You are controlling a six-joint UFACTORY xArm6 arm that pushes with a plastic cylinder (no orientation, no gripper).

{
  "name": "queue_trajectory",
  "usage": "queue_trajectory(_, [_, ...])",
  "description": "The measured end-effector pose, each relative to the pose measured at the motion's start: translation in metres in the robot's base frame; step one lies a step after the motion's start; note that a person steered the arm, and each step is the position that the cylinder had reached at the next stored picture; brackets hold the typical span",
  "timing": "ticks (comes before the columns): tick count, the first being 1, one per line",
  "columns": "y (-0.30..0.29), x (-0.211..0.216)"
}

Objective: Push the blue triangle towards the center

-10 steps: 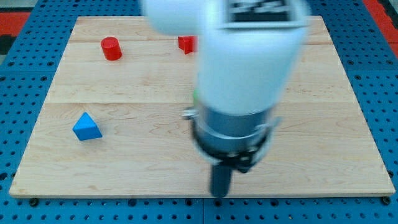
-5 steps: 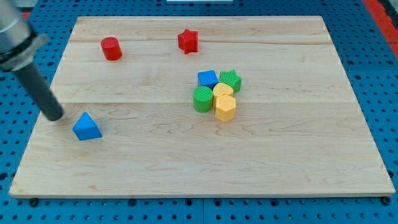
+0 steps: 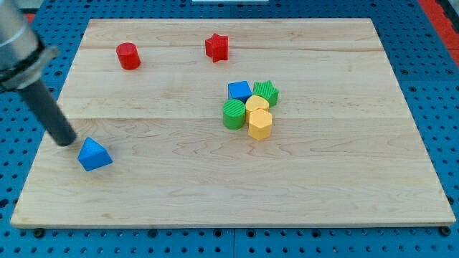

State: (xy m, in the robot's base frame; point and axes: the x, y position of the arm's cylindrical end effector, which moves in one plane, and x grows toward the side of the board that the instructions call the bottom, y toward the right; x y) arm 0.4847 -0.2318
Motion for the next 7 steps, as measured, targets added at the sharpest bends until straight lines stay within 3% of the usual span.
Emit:
queue_trajectory(3, [-0.003,0.035])
queue_trajectory(5, [0.078,0.043])
queue_trajectory(6, [0.092,0.074])
queue_trajectory(7, [0.112,0.078])
